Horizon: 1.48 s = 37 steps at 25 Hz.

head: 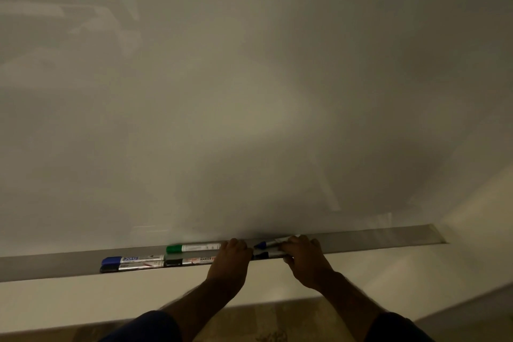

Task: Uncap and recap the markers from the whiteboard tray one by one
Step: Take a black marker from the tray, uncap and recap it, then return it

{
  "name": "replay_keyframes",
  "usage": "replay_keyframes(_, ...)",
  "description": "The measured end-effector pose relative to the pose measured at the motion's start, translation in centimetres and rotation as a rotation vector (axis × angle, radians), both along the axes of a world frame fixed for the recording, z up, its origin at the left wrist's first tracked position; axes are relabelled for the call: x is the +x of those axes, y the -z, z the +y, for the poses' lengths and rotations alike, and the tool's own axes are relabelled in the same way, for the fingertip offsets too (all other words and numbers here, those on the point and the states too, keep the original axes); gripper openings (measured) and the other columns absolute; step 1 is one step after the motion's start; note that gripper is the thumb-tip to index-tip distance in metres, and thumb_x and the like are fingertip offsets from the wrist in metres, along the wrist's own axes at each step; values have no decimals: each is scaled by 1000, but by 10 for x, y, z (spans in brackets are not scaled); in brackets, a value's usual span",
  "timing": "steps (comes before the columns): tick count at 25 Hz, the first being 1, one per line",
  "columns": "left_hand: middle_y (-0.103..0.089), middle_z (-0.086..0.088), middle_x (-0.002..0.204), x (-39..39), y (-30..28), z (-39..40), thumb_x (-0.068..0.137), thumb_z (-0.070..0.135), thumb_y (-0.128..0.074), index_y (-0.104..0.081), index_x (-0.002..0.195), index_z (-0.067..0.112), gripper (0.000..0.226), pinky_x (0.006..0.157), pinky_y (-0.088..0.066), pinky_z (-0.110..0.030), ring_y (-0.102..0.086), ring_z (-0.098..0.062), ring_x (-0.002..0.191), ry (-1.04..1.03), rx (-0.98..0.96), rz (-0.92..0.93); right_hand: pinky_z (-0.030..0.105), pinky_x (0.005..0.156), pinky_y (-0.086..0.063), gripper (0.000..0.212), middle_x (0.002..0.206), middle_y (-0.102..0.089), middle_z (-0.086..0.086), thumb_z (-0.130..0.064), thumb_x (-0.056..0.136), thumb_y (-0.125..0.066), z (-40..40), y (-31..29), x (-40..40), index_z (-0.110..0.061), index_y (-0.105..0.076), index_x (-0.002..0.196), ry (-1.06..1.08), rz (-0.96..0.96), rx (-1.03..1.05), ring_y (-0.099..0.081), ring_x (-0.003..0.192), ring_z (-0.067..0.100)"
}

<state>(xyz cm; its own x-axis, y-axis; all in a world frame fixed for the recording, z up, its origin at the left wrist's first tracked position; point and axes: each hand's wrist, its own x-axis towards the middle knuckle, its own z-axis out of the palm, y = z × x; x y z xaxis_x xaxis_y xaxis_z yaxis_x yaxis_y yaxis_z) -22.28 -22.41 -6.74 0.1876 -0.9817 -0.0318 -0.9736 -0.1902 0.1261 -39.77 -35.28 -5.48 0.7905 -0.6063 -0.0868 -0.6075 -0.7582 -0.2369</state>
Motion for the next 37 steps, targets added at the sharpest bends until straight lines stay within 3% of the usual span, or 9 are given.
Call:
replay_keyframes(7,-60,2,109,8,-19,4,95,27,-46,-60,111,27,21,88,-37,-28,-48,-15,101,-43,-112,108,38,96,-29,31,126,-56,-1,-23,96,-46,-10,-10,-4,-28,-56,125,-9,-28,21,-44,117,23)
replay_keyframes(12,-60,3,108,26,-56,10,92,23,-51,-60,115,28,25,83,-36,-25,-48,-14,97,-59,-278,175,34,87,-33,30,115,-58,0,-17,96,-47,-16,-50,-2,-26,-58,123,-55,-201,8,-48,109,22)
replay_keyframes(17,-62,6,104,34,-123,17,86,22,-64,-56,123,24,39,86,-41,-25,-53,-12,96,-88,-484,246,36,78,-46,27,102,-61,6,-13,93,-54,-10,-120,3,-17,-62,119,-143,-435,-43,-55,93,23)
replay_keyframes(21,-61,13,91,37,-192,28,77,21,-74,-66,104,25,28,72,-44,-18,-51,0,77,-100,-660,289,26,72,-42,27,99,-62,4,-11,92,-56,0,-183,5,-14,-61,119,-176,-605,-103,-51,86,13)
replay_keyframes(24,-65,12,89,37,-239,39,75,17,-76,-71,97,24,24,68,-43,-12,-56,0,77,-36,-741,280,23,75,-40,24,98,-60,-1,-13,93,-55,11,-227,8,-17,-60,115,-198,-696,-145,-49,86,8)
replay_keyframes(28,-68,12,91,34,-290,55,75,16,-76,-72,97,25,24,67,-42,-7,-60,-1,80,15,-840,257,33,75,-48,24,97,-61,-2,-19,93,-50,28,-276,7,-18,-61,115,-264,-752,-217,-53,87,14)
replay_keyframes(32,-68,10,90,29,-323,66,74,17,-75,-72,100,24,26,64,-42,-8,-58,-3,78,41,-893,219,39,75,-50,26,97,-61,-1,-22,93,-49,40,-305,5,-20,-61,116,-293,-798,-260,-54,88,15)
replay_keyframes(37,-68,8,90,24,-338,68,75,22,-73,-73,100,23,26,69,-49,-22,-62,-5,80,85,-921,201,40,77,-49,27,99,-62,-1,-20,92,-50,45,-318,6,-18,-63,115,-325,-824,-273,-55,90,15)
